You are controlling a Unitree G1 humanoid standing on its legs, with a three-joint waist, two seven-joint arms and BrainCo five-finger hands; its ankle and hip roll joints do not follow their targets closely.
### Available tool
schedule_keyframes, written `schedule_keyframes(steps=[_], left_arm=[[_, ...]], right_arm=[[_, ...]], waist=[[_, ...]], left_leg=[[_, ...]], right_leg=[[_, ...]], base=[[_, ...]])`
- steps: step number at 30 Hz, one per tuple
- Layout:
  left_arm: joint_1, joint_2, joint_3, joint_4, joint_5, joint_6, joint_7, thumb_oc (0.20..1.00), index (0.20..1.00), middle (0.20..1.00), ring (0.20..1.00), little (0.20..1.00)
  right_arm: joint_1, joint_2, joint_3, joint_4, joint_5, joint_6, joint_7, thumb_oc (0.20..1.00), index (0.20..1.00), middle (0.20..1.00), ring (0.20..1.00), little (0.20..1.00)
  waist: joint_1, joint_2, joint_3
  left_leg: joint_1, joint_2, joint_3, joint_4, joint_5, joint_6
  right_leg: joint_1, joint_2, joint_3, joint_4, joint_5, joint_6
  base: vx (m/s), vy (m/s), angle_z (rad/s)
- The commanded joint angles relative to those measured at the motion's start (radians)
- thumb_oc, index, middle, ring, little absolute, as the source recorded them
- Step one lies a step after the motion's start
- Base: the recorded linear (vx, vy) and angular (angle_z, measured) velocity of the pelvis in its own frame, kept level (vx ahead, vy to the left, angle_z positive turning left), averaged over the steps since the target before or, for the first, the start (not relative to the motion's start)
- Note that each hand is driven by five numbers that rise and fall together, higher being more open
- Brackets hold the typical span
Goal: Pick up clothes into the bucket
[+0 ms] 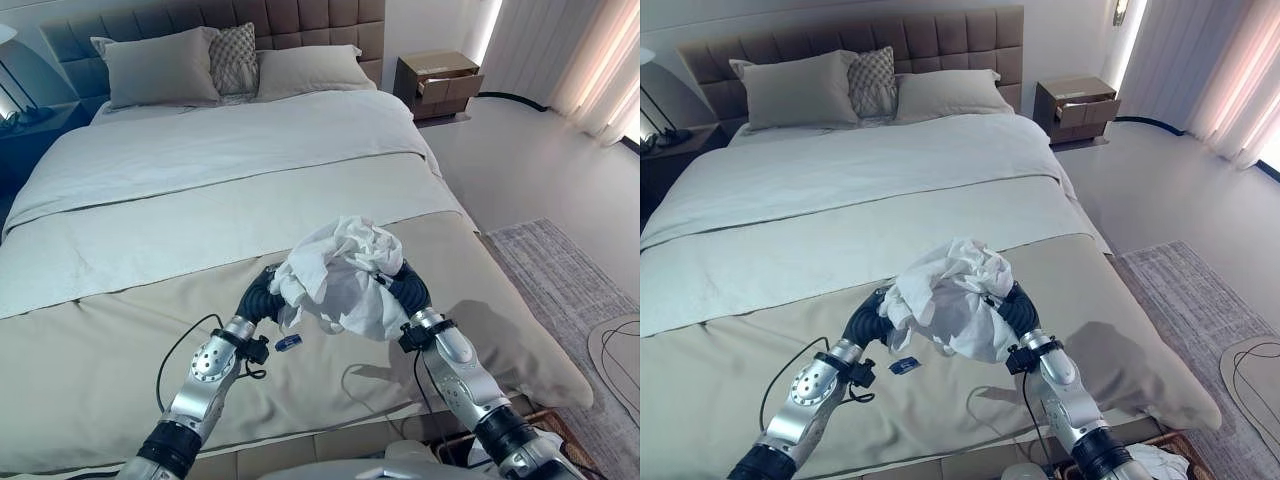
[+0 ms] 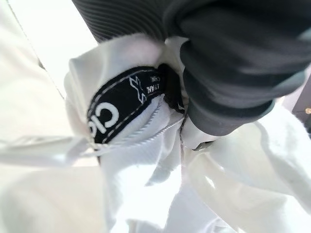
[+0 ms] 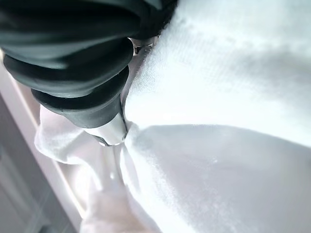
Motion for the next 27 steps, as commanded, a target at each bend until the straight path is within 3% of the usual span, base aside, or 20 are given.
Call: schedule_keyframes(steps=[1,9,10,11,12,23,27], left_arm=[[-0.056,0.03,0.026,0.02,0.007,-0.055,0.013,0.2,0.2,0.2,0.2,0.2],[-0.061,0.014,0.026,0.019,0.032,-0.053,0.029,0.2,0.2,0.2,0.2,0.2],[-0.055,0.011,0.029,0.017,0.034,-0.052,0.031,0.473,0.473,0.473,0.473,0.473],[-0.055,0.011,0.029,0.017,0.034,-0.052,0.031,0.909,0.909,0.909,0.909,0.909],[-0.046,0.004,0.032,0.02,0.04,-0.048,0.037,1.0,1.0,1.0,1.0,1.0],[-0.014,-0.02,0.047,0.06,0.055,-0.03,0.052,1.0,1.0,1.0,1.0,1.0],[0.036,-0.027,0.078,0.049,-0.044,-0.009,0.008,1.0,1.0,1.0,1.0,1.0]], right_arm=[[-0.035,0.03,-0.011,-0.114,0.082,-0.068,0.042,0.2,0.2,0.2,0.2,0.2],[-0.001,0.023,-0.027,-0.118,0.138,-0.051,0.069,0.2,0.2,0.2,0.2,0.2],[0.007,0.024,-0.036,-0.119,0.145,-0.049,0.07,0.2,0.2,0.2,0.2,0.2],[0.008,0.024,-0.036,-0.12,0.145,-0.049,0.071,0.2,0.2,0.2,0.2,0.2],[0.021,0.027,-0.055,-0.114,0.164,-0.049,0.072,0.2,0.2,0.2,0.2,0.2],[0.072,0.042,-0.158,-0.105,0.194,-0.057,0.038,0.2,0.2,0.2,0.2,0.2],[0.098,0.042,-0.218,-0.107,0.19,-0.063,0.014,0.2,0.2,0.2,0.2,0.2]], waist=[[0.021,-0.07,-0.026],[0.02,-0.077,-0.032],[0.02,-0.078,-0.034],[0.02,-0.078,-0.034],[0.019,-0.08,-0.035],[0.012,-0.089,-0.052],[0.009,-0.095,-0.048]], left_leg=[[0.015,-0.062,-0.009,0.117,-0.148,0.042],[0.014,-0.066,-0.015,0.125,-0.148,0.044],[0.014,-0.066,-0.016,0.127,-0.148,0.045],[0.014,-0.066,-0.016,0.127,-0.148,0.045],[0.013,-0.07,-0.018,0.131,-0.149,0.046],[0.017,-0.093,-0.01,0.147,-0.155,0.063],[-0.002,-0.106,-0.006,0.191,-0.171,0.071]], right_leg=[[-0.087,-0.061,-0.053,0.076,0.053,0.031],[-0.082,-0.069,-0.054,0.08,0.054,0.033],[-0.082,-0.07,-0.055,0.08,0.054,0.034],[-0.081,-0.07,-0.055,0.08,0.054,0.034],[-0.08,-0.072,-0.054,0.082,0.056,0.034],[-0.083,-0.086,-0.036,0.091,0.072,0.043],[-0.09,-0.096,-0.025,0.1,0.078,0.043]], base=[[0.0,0.0,0.0],[-0.01,0.004,0.0],[0.0,0.0,0.0],[-0.04,0.016,0.01],[-0.04,0.024,0.01],[-0.04,0.029,-0.01],[-0.04,0.033,-0.01]])
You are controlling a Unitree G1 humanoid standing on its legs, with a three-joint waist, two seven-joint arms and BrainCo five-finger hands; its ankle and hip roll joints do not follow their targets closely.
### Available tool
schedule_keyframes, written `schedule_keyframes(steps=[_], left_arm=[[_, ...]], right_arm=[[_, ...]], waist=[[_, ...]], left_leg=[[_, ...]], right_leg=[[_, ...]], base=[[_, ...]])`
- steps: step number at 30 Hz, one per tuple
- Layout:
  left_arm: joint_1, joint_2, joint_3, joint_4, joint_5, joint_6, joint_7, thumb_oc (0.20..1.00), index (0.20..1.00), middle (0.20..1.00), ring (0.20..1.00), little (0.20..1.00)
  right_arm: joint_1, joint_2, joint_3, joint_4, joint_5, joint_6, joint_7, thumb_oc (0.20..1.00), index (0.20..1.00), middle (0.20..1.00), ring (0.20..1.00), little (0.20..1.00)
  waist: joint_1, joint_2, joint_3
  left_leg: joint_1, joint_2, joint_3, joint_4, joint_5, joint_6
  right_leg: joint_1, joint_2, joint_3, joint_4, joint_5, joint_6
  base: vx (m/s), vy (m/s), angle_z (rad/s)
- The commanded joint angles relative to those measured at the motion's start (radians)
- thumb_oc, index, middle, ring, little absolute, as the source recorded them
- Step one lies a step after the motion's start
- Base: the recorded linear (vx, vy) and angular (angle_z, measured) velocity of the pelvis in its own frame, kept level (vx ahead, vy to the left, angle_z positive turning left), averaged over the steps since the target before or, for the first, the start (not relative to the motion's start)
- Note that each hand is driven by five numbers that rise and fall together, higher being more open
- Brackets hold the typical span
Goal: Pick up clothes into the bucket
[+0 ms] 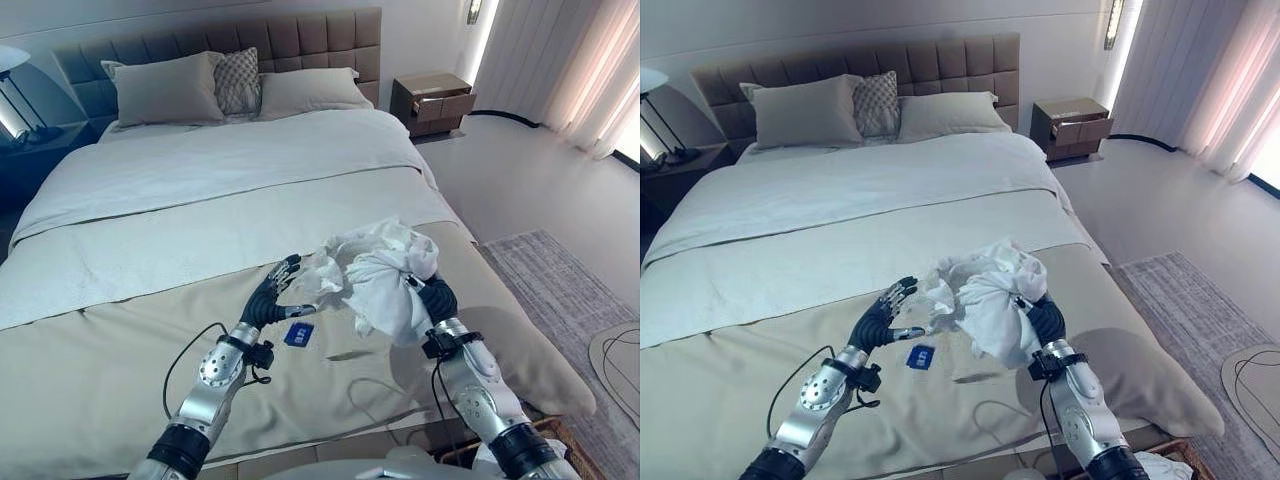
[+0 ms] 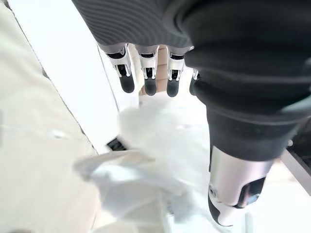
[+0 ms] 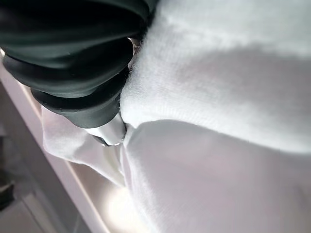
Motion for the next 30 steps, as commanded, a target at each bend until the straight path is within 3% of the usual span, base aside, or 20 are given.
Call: schedule_keyframes(steps=[1,4,9,10,11,12,14,17,18,21,23,24,26,27,28,30], left_arm=[[0.023,0.013,0.07,-0.002,-0.085,-0.013,-0.033,1.0,1.0,1.0,1.0,1.0],[0.079,0.023,0.094,-0.027,-0.202,0.005,-0.105,1.0,1.0,1.0,1.0,1.0],[0.103,0.033,0.136,-0.05,-0.27,0.007,-0.117,1.0,1.0,1.0,1.0,1.0],[0.108,0.039,0.166,-0.065,-0.283,0.009,-0.107,1.0,1.0,1.0,1.0,1.0],[0.11,0.039,0.178,-0.07,-0.289,0.007,-0.106,1.0,1.0,1.0,1.0,1.0],[0.108,0.04,0.195,-0.077,-0.298,0.004,-0.102,1.0,1.0,1.0,1.0,1.0],[0.105,0.036,0.221,-0.08,-0.308,-0.004,-0.093,1.0,1.0,1.0,1.0,1.0],[0.108,0.031,0.253,-0.086,-0.296,-0.016,-0.069,1.0,1.0,1.0,1.0,1.0],[0.11,0.022,0.287,-0.091,-0.285,-0.027,-0.04,1.0,1.0,1.0,1.0,1.0],[0.101,0.016,0.319,-0.1,-0.265,-0.049,0.004,1.0,1.0,1.0,1.0,1.0],[0.094,0.014,0.326,-0.101,-0.251,-0.057,0.025,1.0,1.0,1.0,1.0,1.0],[0.083,0.008,0.346,-0.109,-0.245,-0.072,0.055,1.0,1.0,1.0,1.0,1.0],[0.076,0.004,0.351,-0.112,-0.242,-0.078,0.069,1.0,1.0,1.0,1.0,1.0],[0.068,-0.005,0.352,-0.115,-0.249,-0.082,0.081,1.0,1.0,1.0,1.0,1.0],[0.057,-0.016,0.356,-0.121,-0.254,-0.087,0.091,1.0,1.0,1.0,1.0,1.0],[0.052,-0.02,0.355,-0.124,-0.25,-0.09,0.101,1.0,1.0,1.0,1.0,1.0]], right_arm=[[-0.019,0.044,-0.058,-0.096,0.022,-0.072,-0.014,0.2,0.2,0.2,0.2,0.2],[0.007,0.051,-0.134,-0.09,-0.002,-0.089,-0.052,0.2,0.2,0.2,0.2,0.2],[0.005,0.061,-0.171,-0.083,-0.051,-0.106,-0.098,0.2,0.2,0.2,0.2,0.2],[0.015,0.062,-0.183,-0.093,-0.073,-0.108,-0.11,0.2,0.2,0.2,0.2,0.2],[0.021,0.06,-0.189,-0.096,-0.077,-0.108,-0.112,0.2,0.2,0.2,0.2,0.2],[0.028,0.058,-0.192,-0.1,-0.087,-0.109,-0.117,0.2,0.2,0.2,0.2,0.2],[0.04,0.045,-0.194,-0.112,-0.127,-0.106,-0.122,0.2,0.2,0.2,0.2,0.2],[0.05,0.032,-0.201,-0.113,-0.166,-0.1,-0.127,0.2,0.2,0.2,0.2,0.2],[0.057,0.017,-0.203,-0.109,-0.224,-0.094,-0.14,0.2,0.2,0.2,0.2,0.2],[0.068,-0.002,-0.201,-0.107,-0.281,-0.079,-0.149,0.2,0.2,0.2,0.2,0.2],[0.073,-0.015,-0.2,-0.104,-0.33,-0.07,-0.164,0.2,0.2,0.2,0.2,0.2],[0.081,-0.027,-0.204,-0.116,-0.349,-0.068,-0.165,0.2,0.2,0.2,0.2,0.2],[0.081,-0.03,-0.203,-0.111,-0.35,-0.066,-0.167,0.2,0.2,0.2,0.2,0.2],[0.082,-0.034,-0.202,-0.108,-0.362,-0.064,-0.171,0.2,0.2,0.2,0.2,0.2],[0.087,-0.045,-0.204,-0.11,-0.383,-0.062,-0.179,0.2,0.2,0.2,0.2,0.2],[0.084,-0.05,-0.202,-0.108,-0.397,-0.061,-0.181,0.2,0.2,0.2,0.2,0.2]], waist=[[0.011,-0.082,-0.027],[0.0,-0.084,-0.006],[-0.001,-0.084,0.044],[0.034,-0.058,0.075],[0.047,-0.045,0.083],[0.056,-0.034,0.085],[0.068,-0.023,0.08],[0.085,-0.019,0.07],[0.111,-0.021,0.055],[0.13,-0.047,0.026],[0.131,-0.056,0.015],[0.129,-0.071,0.001],[0.129,-0.076,-0.002],[0.129,-0.079,-0.003],[0.12,-0.084,-0.001],[0.118,-0.081,0.001]], left_leg=[[-0.038,-0.085,-0.009,0.192,-0.169,0.066],[-0.055,-0.098,0.002,0.197,-0.163,0.077],[-0.1,-0.091,0.047,0.21,-0.146,0.084],[-0.135,-0.053,0.081,0.231,-0.132,0.083],[-0.147,-0.035,0.096,0.24,-0.126,0.08],[-0.158,-0.018,0.115,0.244,-0.118,0.078],[-0.164,0.004,0.151,0.25,-0.115,0.078],[-0.17,0.02,0.189,0.255,-0.117,0.077],[-0.172,0.037,0.215,0.272,-0.142,0.062],[-0.195,0.057,0.269,0.302,-0.149,0.047],[-0.211,0.068,0.283,0.316,-0.15,0.04],[-0.221,0.089,0.308,0.321,-0.142,0.024],[-0.224,0.1,0.32,0.321,-0.137,0.015],[-0.231,0.115,0.324,0.325,-0.13,0.005],[-0.245,0.14,0.344,0.319,-0.086,-0.002],[-0.244,0.153,0.345,0.313,-0.076,-0.01]], right_leg=[[-0.106,-0.082,-0.036,0.075,0.085,0.035],[-0.137,-0.088,-0.017,0.082,0.112,0.041],[-0.228,-0.09,-0.037,0.124,0.141,0.051],[-0.227,-0.135,-0.204,0.221,0.054,0.021],[-0.206,-0.158,-0.264,0.267,0.014,0.003],[-0.184,-0.181,-0.305,0.321,-0.021,-0.007],[-0.148,-0.213,-0.321,0.394,-0.059,-0.018],[-0.1,-0.255,-0.336,0.414,-0.061,-0.015],[-0.037,-0.315,-0.375,0.398,-0.052,0.013],[0.03,-0.367,-0.426,0.289,0.037,0.056],[0.043,-0.364,-0.423,0.239,0.064,0.073],[0.053,-0.334,-0.431,0.161,0.057,0.087],[0.058,-0.321,-0.44,0.132,0.057,0.094],[0.06,-0.301,-0.44,0.11,0.047,0.094],[0.06,-0.277,-0.447,0.075,0.034,0.078],[0.066,-0.262,-0.449,0.065,0.025,0.073]], base=[[-0.07,0.061,-0.01],[-0.08,0.045,-0.03],[-0.21,0.022,-0.26],[-0.25,0.038,-0.51],[-0.32,0.055,-0.76],[-0.19,0.043,-0.74],[-0.11,0.003,-0.73],[-0.04,-0.071,-0.48],[0.02,-0.156,-0.7],[-0.02,-0.207,-1.08],[0.0,-0.194,-0.64],[0.01,-0.146,-0.5],[-0.01,-0.189,-0.58],[-0.07,-0.3,-0.5],[-0.07,-0.233,-0.41],[-0.02,-0.211,-0.36]])
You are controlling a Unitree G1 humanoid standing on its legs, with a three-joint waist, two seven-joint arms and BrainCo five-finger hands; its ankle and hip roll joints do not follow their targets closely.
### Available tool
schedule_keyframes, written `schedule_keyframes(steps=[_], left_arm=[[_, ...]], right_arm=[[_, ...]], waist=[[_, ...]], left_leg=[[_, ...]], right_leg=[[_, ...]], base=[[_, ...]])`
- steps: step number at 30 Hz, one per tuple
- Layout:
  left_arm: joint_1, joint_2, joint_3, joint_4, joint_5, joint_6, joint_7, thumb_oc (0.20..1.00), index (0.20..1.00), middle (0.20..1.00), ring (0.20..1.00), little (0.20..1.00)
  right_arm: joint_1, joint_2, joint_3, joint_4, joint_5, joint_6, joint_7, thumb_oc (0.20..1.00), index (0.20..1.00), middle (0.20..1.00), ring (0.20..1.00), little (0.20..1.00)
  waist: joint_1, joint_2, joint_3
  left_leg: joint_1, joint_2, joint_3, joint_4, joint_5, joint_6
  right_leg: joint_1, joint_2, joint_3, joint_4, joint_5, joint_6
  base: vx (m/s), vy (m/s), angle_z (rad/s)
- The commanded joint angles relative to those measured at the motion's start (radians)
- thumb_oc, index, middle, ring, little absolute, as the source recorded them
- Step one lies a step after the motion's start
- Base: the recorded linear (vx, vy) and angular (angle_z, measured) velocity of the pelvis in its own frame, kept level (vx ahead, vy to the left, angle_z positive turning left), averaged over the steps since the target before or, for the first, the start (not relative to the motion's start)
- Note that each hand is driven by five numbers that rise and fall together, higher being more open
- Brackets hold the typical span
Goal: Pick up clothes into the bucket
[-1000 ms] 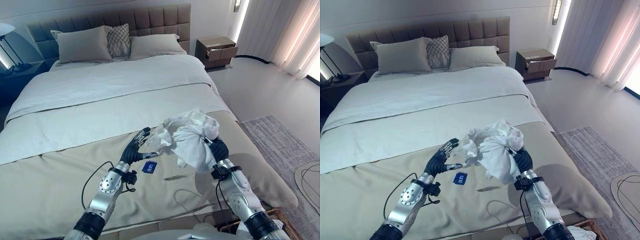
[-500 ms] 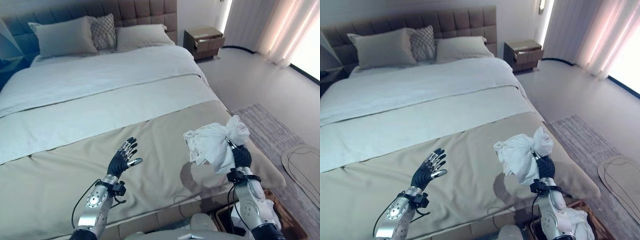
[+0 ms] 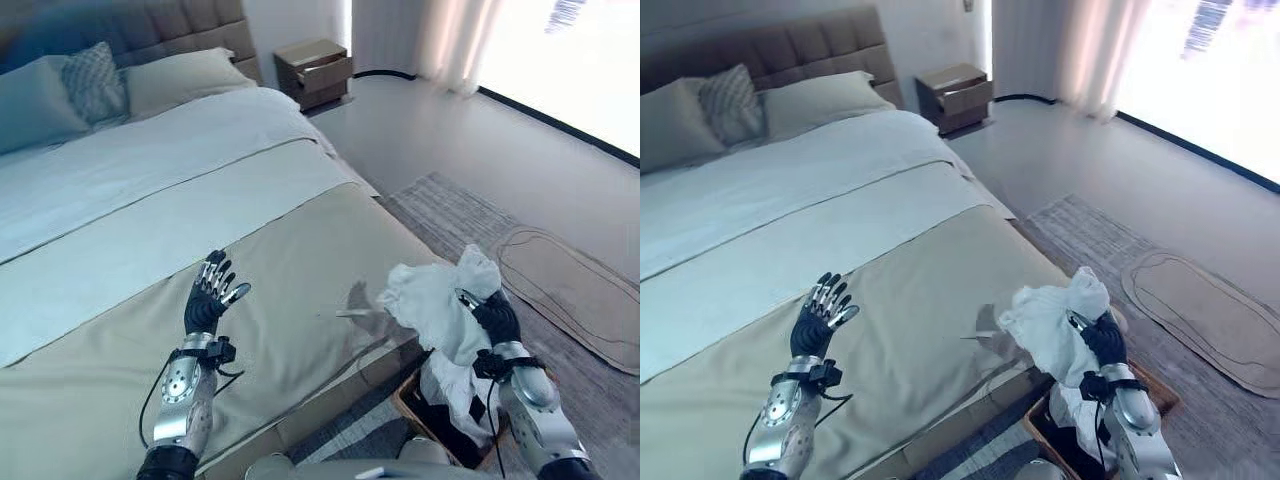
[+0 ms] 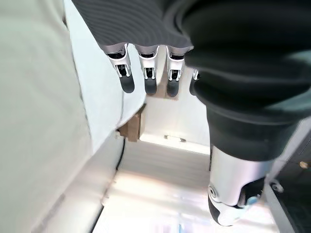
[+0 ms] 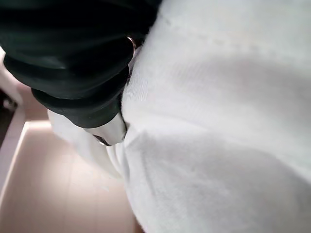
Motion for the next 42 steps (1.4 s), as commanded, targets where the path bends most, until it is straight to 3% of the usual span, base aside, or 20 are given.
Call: schedule_keyframes(steps=[1,6,7,8,9,10,12,13,15,18,22,31,36,42], left_arm=[[-0.036,0.057,0.041,-0.085,0.0,-0.079,0.038,1.0,1.0,1.0,1.0,1.0],[-0.035,0.057,0.041,-0.089,0.009,-0.079,0.051,1.0,1.0,1.0,1.0,1.0],[-0.033,0.057,0.045,-0.091,0.009,-0.083,0.064,1.0,1.0,1.0,1.0,1.0],[-0.034,0.057,0.045,-0.091,0.009,-0.083,0.064,1.0,1.0,1.0,1.0,1.0],[-0.024,0.055,0.049,-0.103,0.022,-0.09,0.076,1.0,1.0,1.0,1.0,1.0],[-0.011,0.042,0.062,-0.121,0.019,-0.092,0.091,1.0,1.0,1.0,1.0,1.0],[-0.017,0.035,0.061,-0.104,0.016,-0.104,0.098,1.0,1.0,1.0,1.0,1.0],[-0.017,0.047,0.056,-0.122,0.022,-0.105,0.091,1.0,1.0,1.0,1.0,1.0],[-0.015,0.054,0.058,-0.147,0.032,-0.112,0.088,1.0,1.0,1.0,1.0,1.0],[-0.029,0.069,0.048,-0.188,0.019,-0.136,0.094,1.0,1.0,1.0,1.0,1.0],[-0.045,0.075,0.043,-0.229,0.001,-0.159,0.112,1.0,1.0,1.0,1.0,1.0],[-0.071,0.084,-0.008,-0.237,0.014,-0.169,0.166,1.0,1.0,1.0,1.0,1.0],[-0.06,0.092,-0.05,-0.243,0.01,-0.155,0.165,1.0,1.0,1.0,1.0,1.0],[-0.041,0.111,-0.085,-0.263,0.0,-0.154,0.161,1.0,1.0,1.0,1.0,1.0]], right_arm=[[-0.063,0.027,-0.006,-0.08,-0.067,-0.052,-0.021,0.2,0.2,0.2,0.2,0.2],[-0.072,0.027,0.0,-0.069,-0.057,-0.057,-0.033,0.2,0.2,0.2,0.2,0.2],[-0.093,0.019,0.014,-0.05,-0.06,-0.062,-0.048,0.2,0.2,0.2,0.2,0.2],[-0.095,0.019,0.014,-0.05,-0.06,-0.062,-0.048,0.2,0.2,0.2,0.2,0.2],[-0.115,0.004,0.025,-0.03,-0.081,-0.064,-0.058,0.2,0.2,0.2,0.2,0.2],[-0.141,-0.002,0.032,-0.004,-0.096,-0.062,-0.078,0.2,0.2,0.2,0.2,0.2],[-0.157,-0.001,0.034,0.026,-0.116,-0.063,-0.093,0.2,0.2,0.2,0.2,0.2],[-0.17,0.002,0.016,0.051,-0.14,-0.053,-0.119,0.2,0.2,0.2,0.2,0.2],[-0.185,0.0,0.005,0.054,-0.151,-0.056,-0.128,0.2,0.2,0.2,0.2,0.2],[-0.299,0.007,-0.02,0.159,-0.165,-0.054,-0.225,0.2,0.2,0.2,0.2,0.2],[-0.387,0.002,-0.032,0.22,-0.158,-0.056,-0.291,0.2,0.2,0.2,0.2,0.2],[-0.564,-0.041,-0.075,0.306,-0.09,-0.082,-0.415,0.2,0.2,0.2,0.2,0.2],[-0.697,-0.128,-0.062,0.351,-0.121,-0.069,-0.464,0.2,0.2,0.2,0.2,0.2],[-0.836,-0.181,-0.042,0.429,-0.107,-0.073,-0.516,0.2,0.2,0.2,0.2,0.2]], waist=[[0.001,-0.077,-0.004],[-0.011,-0.062,0.017],[0.003,-0.058,0.043],[0.002,-0.058,0.042],[0.032,-0.053,0.059],[0.061,-0.049,0.064],[0.06,-0.046,0.067],[0.042,-0.042,0.067],[0.042,-0.038,0.073],[0.041,-0.033,0.136],[0.044,-0.023,0.19],[0.037,0.001,0.284],[0.036,0.014,0.338],[0.041,0.032,0.359]], left_leg=[[-0.097,-0.024,-0.012,0.063,-0.024,0.0],[-0.102,0.037,-0.042,0.099,-0.005,-0.032],[-0.111,0.035,-0.14,0.164,-0.011,-0.042],[-0.113,0.034,-0.141,0.161,-0.007,-0.042],[-0.125,-0.02,-0.288,0.157,0.001,-0.057],[-0.135,-0.081,-0.478,0.037,-0.01,-0.065],[-0.135,-0.106,-0.51,0.005,-0.009,-0.056],[-0.135,-0.1,-0.453,0.009,-0.022,-0.04],[-0.147,-0.107,-0.438,0.012,-0.023,-0.033],[-0.211,-0.135,-0.38,0.05,-0.04,-0.007],[-0.266,-0.135,-0.349,0.074,-0.035,-0.005],[-0.419,-0.132,-0.352,0.185,-0.048,-0.002],[-0.53,-0.119,-0.353,0.256,-0.063,-0.005],[-0.623,-0.117,-0.357,0.294,-0.063,-0.007]], right_leg=[[0.245,-0.088,-0.055,-0.309,0.225,0.103],[0.251,-0.014,-0.018,-0.308,0.154,0.064],[0.253,0.013,0.017,-0.305,0.137,0.048],[0.25,0.012,0.015,-0.306,0.139,0.047],[0.241,0.018,0.046,-0.303,0.139,0.049],[0.204,0.017,0.088,-0.302,0.151,0.062],[0.185,0.018,0.103,-0.291,0.158,0.065],[0.171,0.005,0.108,-0.285,0.165,0.074],[0.149,-0.012,0.12,-0.275,0.17,0.079],[0.03,-0.066,0.153,-0.23,0.205,0.091],[-0.053,-0.085,0.167,-0.211,0.228,0.091],[-0.226,-0.092,0.209,-0.092,0.211,0.074],[-0.346,-0.08,0.24,-0.02,0.19,0.066],[-0.448,-0.069,0.265,0.032,0.18,0.061]], base=[[0.01,-0.208,-0.24],[0.01,-0.196,-0.02],[-0.01,-0.146,-0.1],[-0.02,-0.067,-0.42],[-0.03,0.035,-0.55],[-0.02,0.033,-0.52],[0.0,0.041,-0.52],[0.01,0.064,-0.58],[-0.1,0.149,-0.31],[-0.21,0.194,-0.49],[-0.12,0.066,-0.4],[-0.1,0.004,-0.08],[-0.09,-0.03,-0.02],[-0.06,-0.016,-0.03]])
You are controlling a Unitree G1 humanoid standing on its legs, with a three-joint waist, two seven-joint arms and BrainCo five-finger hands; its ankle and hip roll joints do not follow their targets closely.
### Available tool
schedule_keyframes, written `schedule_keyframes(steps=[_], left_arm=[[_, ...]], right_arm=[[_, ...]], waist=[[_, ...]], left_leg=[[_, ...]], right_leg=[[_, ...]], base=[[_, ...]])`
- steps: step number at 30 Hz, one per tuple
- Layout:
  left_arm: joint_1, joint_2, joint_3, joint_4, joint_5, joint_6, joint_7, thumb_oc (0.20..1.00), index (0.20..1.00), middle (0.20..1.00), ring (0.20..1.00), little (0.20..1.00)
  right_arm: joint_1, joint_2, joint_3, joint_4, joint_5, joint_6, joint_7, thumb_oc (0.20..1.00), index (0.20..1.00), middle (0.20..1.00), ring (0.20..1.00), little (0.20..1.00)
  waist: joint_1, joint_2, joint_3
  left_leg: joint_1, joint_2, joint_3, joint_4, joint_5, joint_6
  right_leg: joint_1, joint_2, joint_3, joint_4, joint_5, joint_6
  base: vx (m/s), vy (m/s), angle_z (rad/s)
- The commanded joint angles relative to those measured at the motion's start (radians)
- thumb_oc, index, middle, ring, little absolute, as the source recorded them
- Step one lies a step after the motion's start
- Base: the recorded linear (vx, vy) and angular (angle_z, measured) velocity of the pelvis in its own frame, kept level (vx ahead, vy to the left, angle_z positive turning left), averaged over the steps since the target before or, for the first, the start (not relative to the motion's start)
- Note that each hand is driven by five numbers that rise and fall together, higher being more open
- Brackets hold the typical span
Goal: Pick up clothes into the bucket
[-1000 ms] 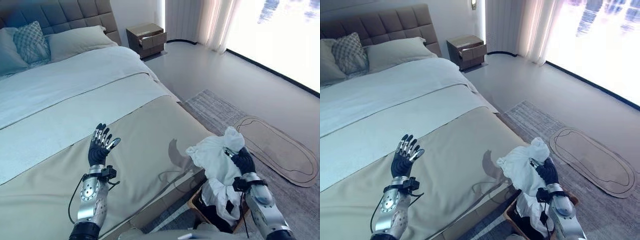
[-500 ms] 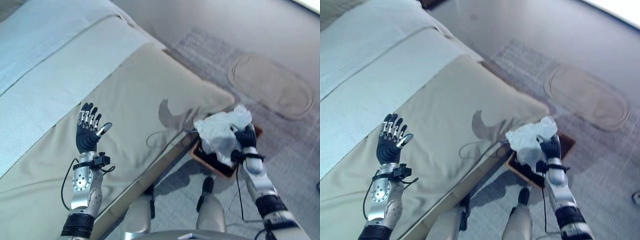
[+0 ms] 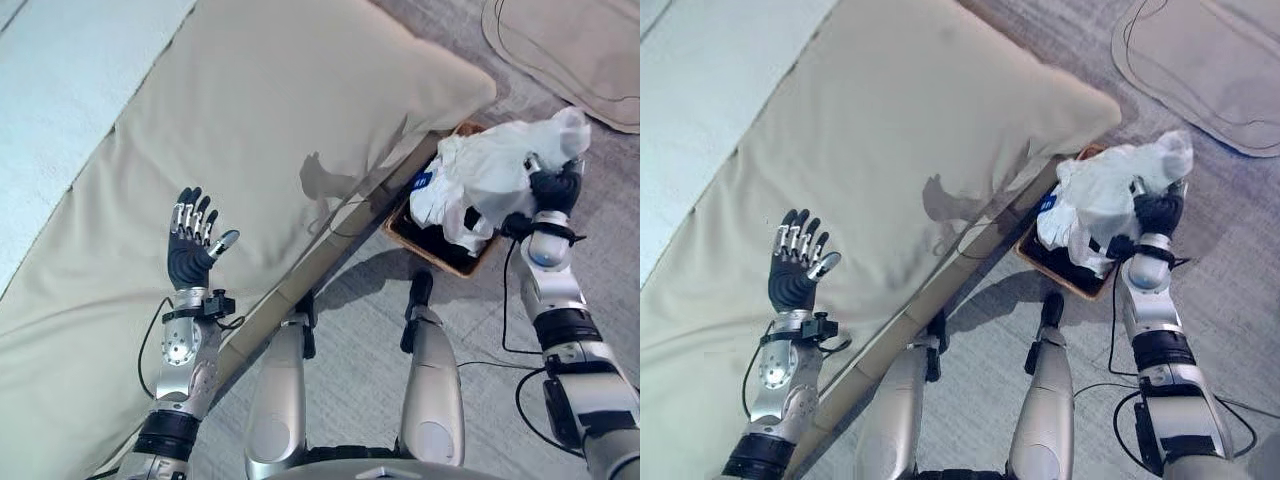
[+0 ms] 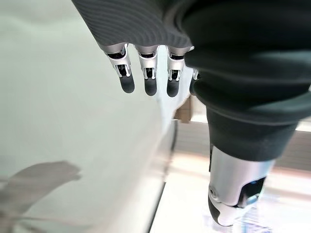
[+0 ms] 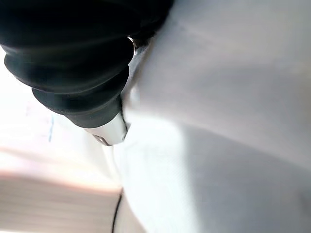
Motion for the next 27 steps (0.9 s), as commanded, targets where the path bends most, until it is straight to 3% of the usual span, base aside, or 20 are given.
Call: schedule_keyframes(steps=[1,8,16,17,18,19,20,22,23,24,27], left_arm=[[0.06,0.051,-0.011,-0.101,-0.004,-0.054,0.007,1.0,1.0,1.0,1.0,1.0],[0.061,0.064,-0.039,-0.138,-0.012,-0.054,0.032,1.0,1.0,1.0,1.0,1.0],[0.027,0.065,-0.061,-0.205,0.013,-0.074,0.089,1.0,1.0,1.0,1.0,1.0],[0.02,0.067,-0.068,-0.219,0.013,-0.078,0.095,1.0,1.0,1.0,1.0,1.0],[0.019,0.066,-0.068,-0.22,0.013,-0.079,0.096,1.0,1.0,1.0,1.0,1.0],[0.011,0.069,-0.07,-0.235,0.018,-0.083,0.105,1.0,1.0,1.0,1.0,1.0],[0.011,0.069,-0.071,-0.235,0.019,-0.084,0.106,1.0,1.0,1.0,1.0,1.0],[0.001,0.069,-0.075,-0.244,0.019,-0.086,0.111,1.0,1.0,1.0,1.0,1.0],[-0.003,0.067,-0.075,-0.245,0.019,-0.087,0.112,1.0,1.0,1.0,1.0,1.0],[-0.012,0.066,-0.074,-0.257,0.011,-0.088,0.112,1.0,1.0,1.0,1.0,1.0],[-0.018,0.061,-0.074,-0.262,0.002,-0.09,0.112,1.0,1.0,1.0,1.0,1.0]], right_arm=[[-0.108,-0.065,0.017,0.031,0.03,-0.076,-0.072,0.2,0.2,0.2,0.2,0.2],[-0.261,-0.12,0.085,0.175,0.059,-0.06,-0.1,0.2,0.2,0.2,0.2,0.2],[-0.345,-0.114,0.144,0.333,0.067,-0.036,-0.122,0.2,0.2,0.2,0.2,0.2],[-0.356,-0.115,0.164,0.374,0.059,-0.022,-0.113,0.2,0.2,0.2,0.2,0.2],[-0.358,-0.116,0.164,0.376,0.059,-0.023,-0.112,0.2,0.2,0.2,0.2,0.2],[-0.367,-0.116,0.184,0.412,0.043,-0.005,-0.104,0.2,0.2,0.2,0.2,0.2],[-0.368,-0.116,0.185,0.413,0.043,-0.006,-0.104,0.2,0.2,0.2,0.2,0.2],[-0.375,-0.112,0.204,0.454,0.04,0.012,-0.085,0.2,0.2,0.2,0.2,0.2],[-0.38,-0.112,0.213,0.478,0.039,0.02,-0.074,0.2,0.2,0.2,0.2,0.2],[-0.389,-0.109,0.235,0.518,0.029,0.038,-0.055,0.2,0.2,0.2,0.2,0.2],[-0.41,-0.113,0.255,0.555,0.014,0.053,-0.046,0.2,0.2,0.2,0.2,0.2]], waist=[[0.013,-0.003,-0.052],[0.021,0.015,-0.031],[0.018,0.038,0.001],[0.021,0.045,0.002],[0.019,0.045,0.005],[0.02,0.052,0.004],[0.018,0.051,0.005],[0.02,0.057,0.005],[0.016,0.059,0.005],[0.021,0.065,0.005],[0.021,0.071,0.005]], left_leg=[[-0.105,0.01,-0.024,0.061,-0.002,-0.023],[-0.185,0.009,-0.021,0.098,-0.008,-0.025],[-0.271,0.003,-0.01,0.149,-0.026,-0.022],[-0.276,0.004,-0.011,0.168,-0.064,-0.027],[-0.29,0.002,-0.006,0.164,-0.034,-0.02],[-0.295,0.002,-0.006,0.178,-0.067,-0.027],[-0.31,-0.001,0.0,0.173,-0.037,-0.019],[-0.318,-0.003,-0.004,0.193,-0.071,-0.025],[-0.342,-0.006,0.003,0.191,-0.042,-0.016],[-0.342,-0.004,0.0,0.211,-0.08,-0.024],[-0.358,-0.008,0.006,0.227,-0.087,-0.021]], right_leg=[[-0.007,-0.041,0.046,0.009,-0.008,0.038],[-0.1,-0.032,0.069,0.062,-0.022,0.031],[-0.204,-0.028,0.102,0.124,-0.036,0.027],[-0.216,-0.024,0.114,0.152,-0.07,0.034],[-0.227,-0.027,0.111,0.143,-0.041,0.027],[-0.239,-0.026,0.119,0.165,-0.074,0.033],[-0.251,-0.029,0.117,0.155,-0.045,0.026],[-0.262,-0.027,0.127,0.181,-0.079,0.032],[-0.286,-0.031,0.128,0.175,-0.05,0.024],[-0.294,-0.028,0.139,0.203,-0.087,0.03],[-0.314,-0.027,0.149,0.218,-0.091,0.029]], base=[[-0.03,-0.003,-0.04],[-0.02,0.001,-0.03],[0.01,0.008,-0.02],[0.0,0.0,0.0],[0.1,0.023,-0.04],[-0.07,0.031,-0.05],[0.09,0.016,-0.06],[0.01,0.007,-0.02],[0.0,0.0,0.0],[0.03,0.02,-0.04],[0.04,0.021,-0.03]])
